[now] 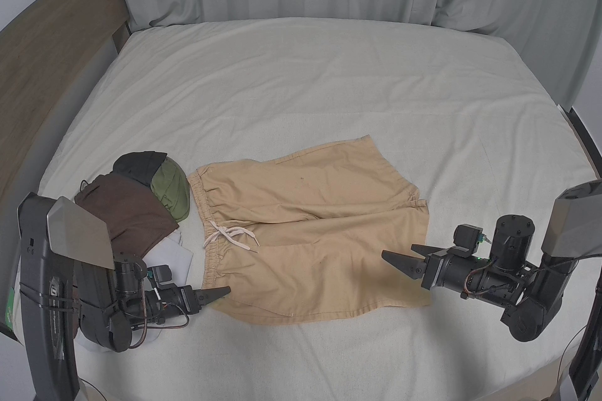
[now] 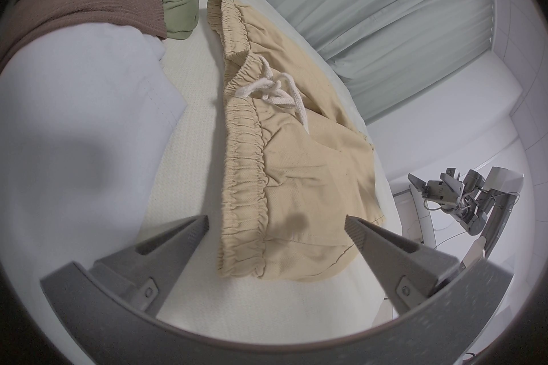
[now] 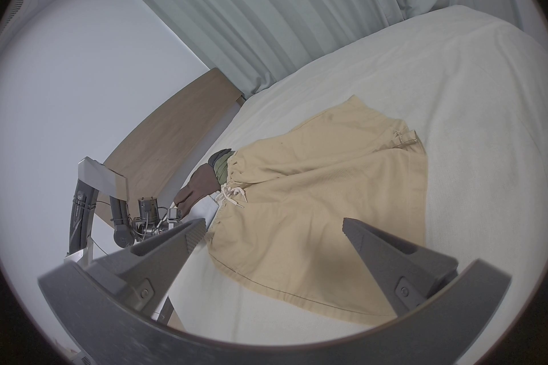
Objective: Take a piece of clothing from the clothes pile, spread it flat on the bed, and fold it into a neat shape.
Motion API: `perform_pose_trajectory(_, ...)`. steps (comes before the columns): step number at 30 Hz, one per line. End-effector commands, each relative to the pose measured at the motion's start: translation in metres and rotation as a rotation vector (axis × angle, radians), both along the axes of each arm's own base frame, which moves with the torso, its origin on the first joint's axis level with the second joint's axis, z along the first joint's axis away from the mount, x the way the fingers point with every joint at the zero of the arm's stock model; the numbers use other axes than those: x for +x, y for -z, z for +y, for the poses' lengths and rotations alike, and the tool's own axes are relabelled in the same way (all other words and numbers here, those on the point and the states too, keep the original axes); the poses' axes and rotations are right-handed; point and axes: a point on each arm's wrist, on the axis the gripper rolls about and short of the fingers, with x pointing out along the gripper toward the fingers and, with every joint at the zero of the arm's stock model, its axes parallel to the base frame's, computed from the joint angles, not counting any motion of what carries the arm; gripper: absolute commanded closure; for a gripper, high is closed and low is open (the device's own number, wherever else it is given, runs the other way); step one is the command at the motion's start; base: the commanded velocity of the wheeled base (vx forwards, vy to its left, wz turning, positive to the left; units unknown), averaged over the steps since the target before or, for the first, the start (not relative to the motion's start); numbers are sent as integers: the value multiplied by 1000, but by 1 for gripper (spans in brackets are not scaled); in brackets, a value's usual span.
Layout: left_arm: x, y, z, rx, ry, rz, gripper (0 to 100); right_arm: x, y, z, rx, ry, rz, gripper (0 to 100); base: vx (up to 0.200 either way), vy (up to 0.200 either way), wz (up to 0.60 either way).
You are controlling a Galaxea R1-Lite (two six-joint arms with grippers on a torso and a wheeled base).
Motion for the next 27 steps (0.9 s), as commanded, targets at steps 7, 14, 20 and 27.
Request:
perform_pose_trajectory(7, 0, 1, 0, 1, 1, 2, 100, 0, 0, 0, 0, 2, 1, 0, 0, 0, 0)
perform_pose_trajectory(14, 1, 0, 1, 3, 1, -9, 100, 1, 1, -3, -1, 11, 3, 0, 0, 0, 0)
perform_pose_trajectory(20, 2, 1, 3, 0, -3, -6, 100, -1, 3, -4, -8, 12, 18, 0, 0, 0, 0)
perform_pose_trajectory(27, 1, 0, 8, -2, -18, -1, 0, -1, 4, -4, -9, 12, 19, 0, 0, 0, 0)
